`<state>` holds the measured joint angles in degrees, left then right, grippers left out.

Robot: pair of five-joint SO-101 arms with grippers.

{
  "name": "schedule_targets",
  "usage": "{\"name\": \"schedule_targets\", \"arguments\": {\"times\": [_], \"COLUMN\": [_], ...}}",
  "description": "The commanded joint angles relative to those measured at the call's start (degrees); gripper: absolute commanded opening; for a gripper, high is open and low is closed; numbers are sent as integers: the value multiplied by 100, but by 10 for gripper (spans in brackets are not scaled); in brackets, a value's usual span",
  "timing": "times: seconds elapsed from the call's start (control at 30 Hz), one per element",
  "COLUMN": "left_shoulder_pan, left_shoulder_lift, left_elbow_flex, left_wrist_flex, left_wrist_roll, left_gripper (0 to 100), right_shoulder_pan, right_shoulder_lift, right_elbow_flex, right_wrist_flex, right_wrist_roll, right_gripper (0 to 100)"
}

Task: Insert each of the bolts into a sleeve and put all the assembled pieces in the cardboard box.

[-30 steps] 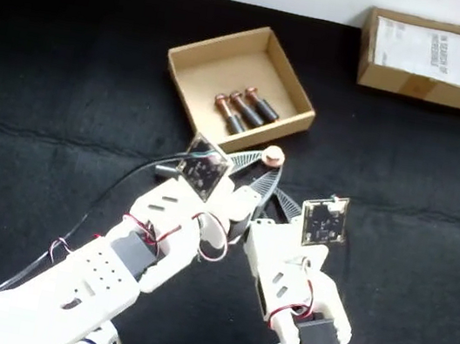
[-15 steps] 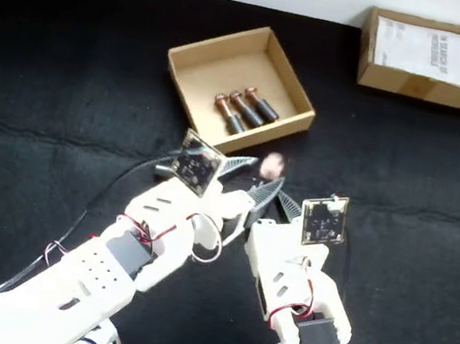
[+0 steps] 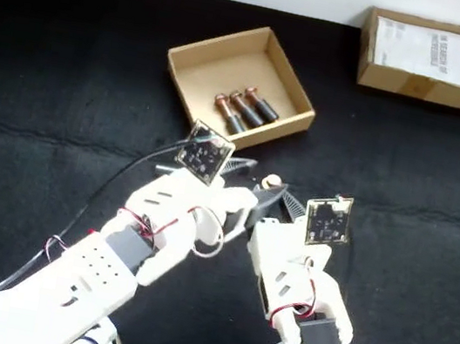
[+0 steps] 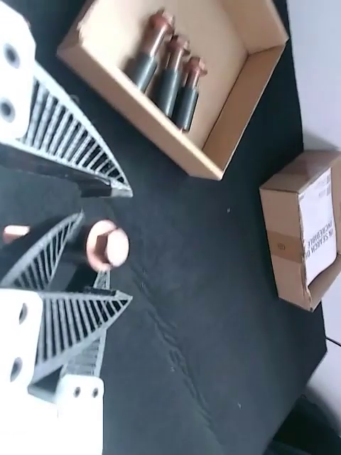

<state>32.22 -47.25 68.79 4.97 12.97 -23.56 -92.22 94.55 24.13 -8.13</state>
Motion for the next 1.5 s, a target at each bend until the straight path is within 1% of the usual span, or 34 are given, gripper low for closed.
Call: {"name": "schedule_targets", "arguments": {"times": [0.0, 0.13, 0.2, 0.27, 0.37, 0.4, 0.47, 0.53, 0.67, 0.77, 0.9, 1.1, 1.47], "left_shoulder_pan": [-391, -831, -998, -1244, -1648, -1798, -2035, -2246, -2703, -3116, -3714, -4778, -6123], "left_shoulder_lift": [-119, -778, -1226, -1763, -2527, -2765, -3134, -3459, -3996, -4409, -4971, -5622, -5640], "left_elbow_flex": [-400, -523, -567, -690, -734, -708, -699, -664, -251, 224, 919, 1824, 2659], "left_wrist_flex": [0, 9, 176, 624, 1407, 1635, 2136, 2514, 2804, 2892, 2892, 2892, 2866], "left_wrist_roll": [44, 26, 9, 9, 9, 0, 0, 0, 0, 9, 9, 9, 44], "left_gripper": [213, 213, 202, 147, 22, 3, 24, 18, 9, 9, 9, 9, 9], "right_shoulder_pan": [84, 92, 92, 101, 251, 303, 338, 338, 338, 338, 338, 312, 303], "right_shoulder_lift": [-119, -110, -92, -110, -75, -66, -57, -48, 259, 1174, 2756, 5007, 8409], "right_elbow_flex": [-13, -4, 4, 4, -119, -189, -347, -558, -1130, -1851, -3020, -4866, -7908], "right_wrist_flex": [-145, -145, -145, -145, -145, -145, -145, -136, -136, -136, -127, -119, -101], "right_wrist_roll": [-35, -35, -35, -35, -44, -53, -44, -35, -35, -35, -35, -35, -35], "right_gripper": [7, 7, 7, 7, 7, 7, 7, 7, 7, 7, 7, 7, 7]}}
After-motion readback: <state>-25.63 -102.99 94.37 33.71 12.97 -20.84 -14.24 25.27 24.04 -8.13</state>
